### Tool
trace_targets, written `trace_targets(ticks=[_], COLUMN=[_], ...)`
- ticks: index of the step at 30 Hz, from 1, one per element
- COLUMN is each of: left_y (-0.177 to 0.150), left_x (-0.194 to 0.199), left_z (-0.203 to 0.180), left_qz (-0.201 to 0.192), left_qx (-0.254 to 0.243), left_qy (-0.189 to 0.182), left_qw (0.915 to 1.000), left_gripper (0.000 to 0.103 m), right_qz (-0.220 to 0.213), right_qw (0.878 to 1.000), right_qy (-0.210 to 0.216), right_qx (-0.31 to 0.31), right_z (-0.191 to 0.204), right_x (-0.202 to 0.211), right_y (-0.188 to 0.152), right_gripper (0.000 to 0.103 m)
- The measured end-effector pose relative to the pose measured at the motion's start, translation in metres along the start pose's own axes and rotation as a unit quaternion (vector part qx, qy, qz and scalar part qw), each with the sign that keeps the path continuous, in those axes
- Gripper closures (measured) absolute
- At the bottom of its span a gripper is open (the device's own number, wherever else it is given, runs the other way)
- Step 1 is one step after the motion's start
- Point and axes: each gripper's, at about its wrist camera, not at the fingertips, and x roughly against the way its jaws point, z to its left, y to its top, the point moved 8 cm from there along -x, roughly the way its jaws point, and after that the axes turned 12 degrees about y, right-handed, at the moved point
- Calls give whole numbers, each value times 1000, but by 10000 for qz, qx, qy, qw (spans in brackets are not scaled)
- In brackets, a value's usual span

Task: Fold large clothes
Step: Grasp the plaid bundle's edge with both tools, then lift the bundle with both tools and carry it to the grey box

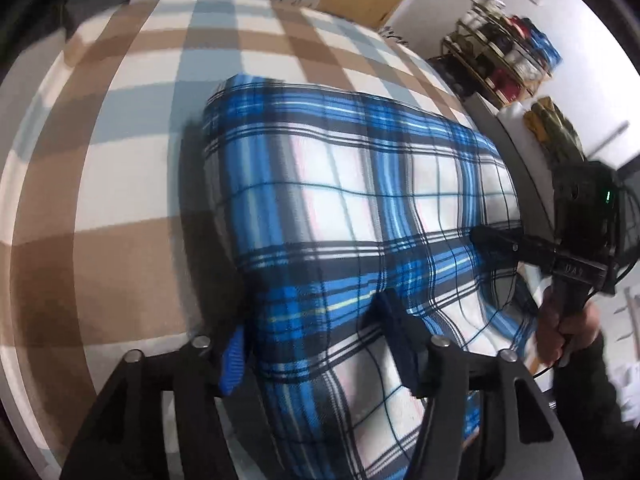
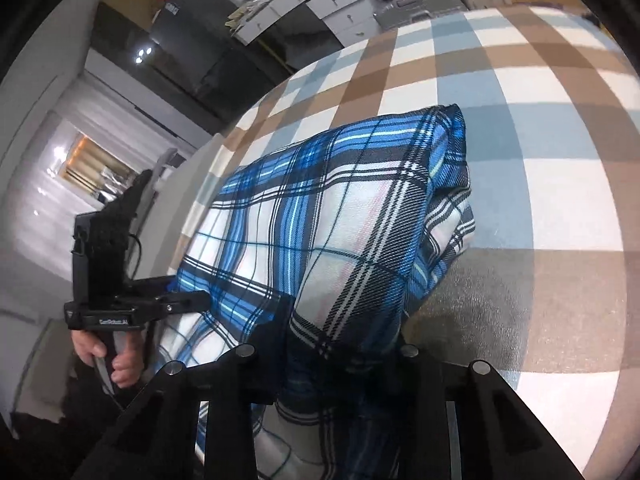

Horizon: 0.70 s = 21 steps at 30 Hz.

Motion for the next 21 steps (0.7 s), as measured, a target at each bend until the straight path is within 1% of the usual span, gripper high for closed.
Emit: trace_targets(ticks=[1, 2, 3, 5, 6, 8, 10, 13, 16, 18, 21], left_y=[2, 2, 4, 5, 6, 7, 8, 10, 10, 11, 12], left_x=[1, 1, 3, 6, 9, 20, 30, 38, 44, 49, 61], left_z=[-3, -3, -1, 5, 3, 2, -3, -11, -10, -4, 11], left_qz=[-18, 2, 39, 21, -53, -211, -327, -478, -638, -698, -769], left_qx=[-184, -181, -75, -59, -120, -186, -370, -638, -754, -753, -658], left_qy=[148, 198, 182, 154, 224, 310, 402, 627, 819, 862, 810], left_qw=[9997, 9996, 9998, 9999, 9997, 9991, 9980, 9948, 9917, 9910, 9916], left_gripper=[45, 45, 46, 57, 60, 74, 78, 79, 79, 79, 79], right_qz=[1, -5, -25, -47, -45, -34, -115, -204, -252, -274, -326], right_qw=[10000, 10000, 10000, 9999, 9998, 9999, 9997, 9990, 9980, 9975, 9966], right_qy=[-21, -3, 34, 66, 56, 40, 180, 354, 357, 408, 544], right_qx=[23, -8, -70, -143, -167, -129, -82, 206, 467, 511, 527], right_z=[1, 1, 0, -3, -2, 3, 11, 33, 55, 64, 76], right_x=[-1, -2, -3, -5, -5, -3, 4, 12, 12, 8, 4], right_y=[1, 2, 3, 4, 4, 4, 6, 13, 17, 21, 29], right_gripper=[70, 70, 70, 70, 70, 71, 73, 73, 73, 73, 73])
